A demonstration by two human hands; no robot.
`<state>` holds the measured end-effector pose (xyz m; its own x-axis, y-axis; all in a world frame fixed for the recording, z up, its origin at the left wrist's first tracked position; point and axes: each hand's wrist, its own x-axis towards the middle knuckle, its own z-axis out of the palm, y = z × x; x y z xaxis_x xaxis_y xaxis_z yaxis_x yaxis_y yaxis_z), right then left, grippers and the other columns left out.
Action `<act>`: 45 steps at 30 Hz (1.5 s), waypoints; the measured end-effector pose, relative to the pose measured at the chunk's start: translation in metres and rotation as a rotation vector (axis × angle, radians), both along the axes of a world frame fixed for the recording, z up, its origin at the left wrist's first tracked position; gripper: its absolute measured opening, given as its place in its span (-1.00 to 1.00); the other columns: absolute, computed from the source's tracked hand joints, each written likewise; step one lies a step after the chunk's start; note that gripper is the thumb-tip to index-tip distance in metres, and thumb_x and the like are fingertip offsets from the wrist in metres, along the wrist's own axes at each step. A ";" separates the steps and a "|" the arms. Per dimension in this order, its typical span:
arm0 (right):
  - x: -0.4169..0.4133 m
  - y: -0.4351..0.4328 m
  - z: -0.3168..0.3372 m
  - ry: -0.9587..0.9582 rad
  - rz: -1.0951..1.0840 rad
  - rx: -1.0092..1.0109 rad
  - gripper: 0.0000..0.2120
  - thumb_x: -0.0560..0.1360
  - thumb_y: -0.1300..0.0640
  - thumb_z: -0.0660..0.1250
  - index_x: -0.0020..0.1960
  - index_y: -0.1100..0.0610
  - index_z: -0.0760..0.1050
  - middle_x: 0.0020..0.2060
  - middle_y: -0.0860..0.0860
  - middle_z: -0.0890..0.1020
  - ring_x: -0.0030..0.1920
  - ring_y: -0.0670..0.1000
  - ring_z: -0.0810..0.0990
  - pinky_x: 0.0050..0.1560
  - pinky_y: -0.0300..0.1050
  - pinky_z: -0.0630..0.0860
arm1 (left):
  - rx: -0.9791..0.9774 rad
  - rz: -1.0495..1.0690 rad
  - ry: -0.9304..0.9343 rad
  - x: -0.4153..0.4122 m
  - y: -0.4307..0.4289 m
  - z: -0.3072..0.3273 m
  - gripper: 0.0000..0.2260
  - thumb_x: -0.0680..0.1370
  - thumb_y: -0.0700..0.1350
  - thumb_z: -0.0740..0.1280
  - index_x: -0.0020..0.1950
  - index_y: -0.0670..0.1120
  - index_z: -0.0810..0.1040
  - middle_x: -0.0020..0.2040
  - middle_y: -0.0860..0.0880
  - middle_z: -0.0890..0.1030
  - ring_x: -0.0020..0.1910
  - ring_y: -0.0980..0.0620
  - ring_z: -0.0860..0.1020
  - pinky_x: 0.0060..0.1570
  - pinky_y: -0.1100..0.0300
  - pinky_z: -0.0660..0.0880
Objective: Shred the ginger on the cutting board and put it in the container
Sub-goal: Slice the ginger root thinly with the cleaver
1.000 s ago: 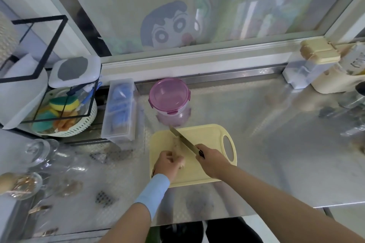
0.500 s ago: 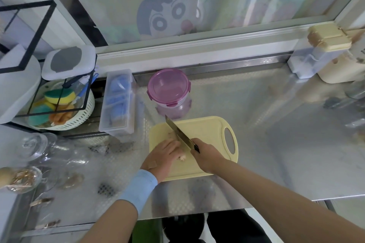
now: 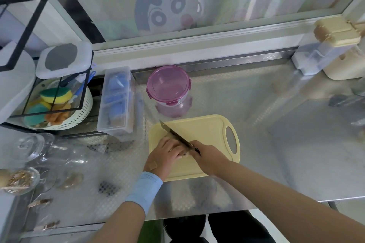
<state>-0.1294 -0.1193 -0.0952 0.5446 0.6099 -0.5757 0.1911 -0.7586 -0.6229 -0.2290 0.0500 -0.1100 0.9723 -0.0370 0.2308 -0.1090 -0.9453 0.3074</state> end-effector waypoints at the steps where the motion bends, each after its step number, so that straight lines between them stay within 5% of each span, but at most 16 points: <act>1: 0.000 0.000 0.000 -0.001 0.005 0.003 -0.65 0.70 -0.11 0.03 0.43 -0.09 0.35 0.00 0.02 0.63 -0.04 0.09 0.58 0.02 -0.02 0.52 | -0.010 -0.001 0.008 0.000 0.001 0.001 -0.83 0.44 -0.15 0.41 0.02 -0.04 0.63 0.01 0.04 0.58 0.09 -0.02 0.47 -0.05 0.27 0.52; 8: -0.001 0.001 0.001 -0.001 0.002 -0.011 -0.65 0.70 -0.03 0.03 0.46 -0.06 0.31 -0.02 0.03 0.61 -0.05 0.10 0.56 -0.02 -0.01 0.50 | -0.034 -0.025 0.051 0.007 0.008 0.005 -0.86 0.44 -0.18 0.41 -0.01 -0.06 0.61 0.03 0.05 0.58 0.13 0.07 0.43 -0.13 0.27 0.54; 12: 0.006 0.000 0.003 -0.001 -0.035 0.013 -0.67 0.70 -0.05 0.05 0.40 -0.06 0.38 -0.02 0.03 0.63 -0.08 0.08 0.58 0.01 0.01 0.52 | 0.072 -0.079 0.192 0.018 0.015 0.009 -0.78 0.44 -0.13 0.46 0.06 -0.02 0.56 0.10 0.06 0.54 0.16 0.01 0.43 0.15 0.12 0.48; 16: 0.015 -0.004 0.004 -0.028 -0.115 0.019 -0.69 0.69 -0.01 0.06 0.40 -0.05 0.37 -0.16 -0.02 0.58 -0.23 0.03 0.53 -0.18 -0.03 0.46 | 0.043 0.170 0.373 0.027 0.010 0.018 -0.79 0.54 0.06 0.33 0.10 0.00 0.48 0.04 0.06 0.51 0.02 0.00 0.47 -0.04 0.15 0.45; 20: 0.019 -0.003 0.007 -0.030 -0.134 0.010 -0.66 0.70 -0.01 0.06 0.44 -0.02 0.35 -0.19 -0.04 0.54 -0.28 0.01 0.50 -0.32 -0.12 0.35 | -0.483 0.710 0.461 0.030 -0.002 0.024 -0.81 0.44 0.06 0.38 -0.06 0.07 0.41 -0.07 0.09 0.52 -0.16 0.06 0.54 -0.27 0.17 0.39; 24: 0.013 0.004 0.007 0.002 -0.076 0.003 -0.67 0.70 -0.01 0.07 0.43 -0.01 0.36 -0.12 -0.01 0.58 -0.19 0.04 0.54 -0.20 -0.08 0.43 | -0.762 0.845 0.357 0.023 -0.001 0.020 -0.84 0.40 0.09 0.39 -0.10 0.19 0.45 0.02 0.17 0.52 -0.14 0.04 0.63 -0.09 0.08 0.50; 27: 0.006 0.011 0.006 0.034 -0.075 0.016 -0.71 0.70 -0.01 0.08 0.37 -0.01 0.41 -0.10 0.01 0.59 -0.14 0.06 0.54 -0.14 -0.07 0.43 | -0.617 0.680 0.319 0.015 0.007 0.012 -0.88 0.54 -0.11 0.33 -0.04 0.14 0.53 0.07 0.17 0.43 -0.11 0.09 0.58 -0.04 0.11 0.51; 30: 0.004 0.015 0.003 0.042 -0.095 0.017 -0.71 0.70 -0.01 0.07 0.36 -0.01 0.41 -0.08 0.01 0.59 -0.12 0.05 0.54 -0.11 -0.07 0.41 | -0.266 0.386 0.327 0.008 0.023 0.003 -0.69 0.52 -0.28 0.30 0.19 0.02 0.52 0.17 0.10 0.39 0.07 0.06 0.47 0.05 0.17 0.48; 36: 0.007 0.019 0.002 0.045 -0.065 0.017 -0.72 0.69 -0.02 0.08 0.33 -0.03 0.42 -0.04 0.03 0.62 -0.09 0.07 0.57 -0.03 -0.01 0.51 | -0.022 0.038 0.249 0.021 0.038 0.002 -0.68 0.42 -0.24 0.44 0.15 -0.03 0.55 0.20 0.03 0.48 0.18 -0.02 0.42 0.14 0.11 0.46; 41: 0.013 0.018 0.005 0.017 -0.100 0.019 -0.75 0.69 -0.03 0.06 0.25 -0.01 0.44 -0.16 0.03 0.60 -0.21 0.08 0.55 -0.15 0.01 0.50 | 0.014 0.171 0.392 0.022 0.036 0.004 -0.71 0.46 0.05 0.44 0.13 0.01 0.52 -0.01 0.05 0.43 -0.03 0.01 0.44 -0.05 0.14 0.44; 45: 0.020 0.016 0.010 -0.008 -0.112 0.014 -0.76 0.69 0.00 0.07 0.26 0.01 0.43 -0.18 0.05 0.59 -0.25 0.08 0.51 -0.21 -0.03 0.45 | -0.422 0.638 0.517 0.020 0.012 0.019 -0.68 0.44 0.10 0.42 0.05 0.05 0.37 -0.12 0.11 0.46 -0.20 0.11 0.48 -0.32 0.25 0.33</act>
<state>-0.1095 -0.1032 -0.0849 0.6141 0.5529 -0.5632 0.1103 -0.7667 -0.6324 -0.2093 0.0616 -0.0911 0.7658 0.5294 -0.3651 0.6406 -0.5778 0.5058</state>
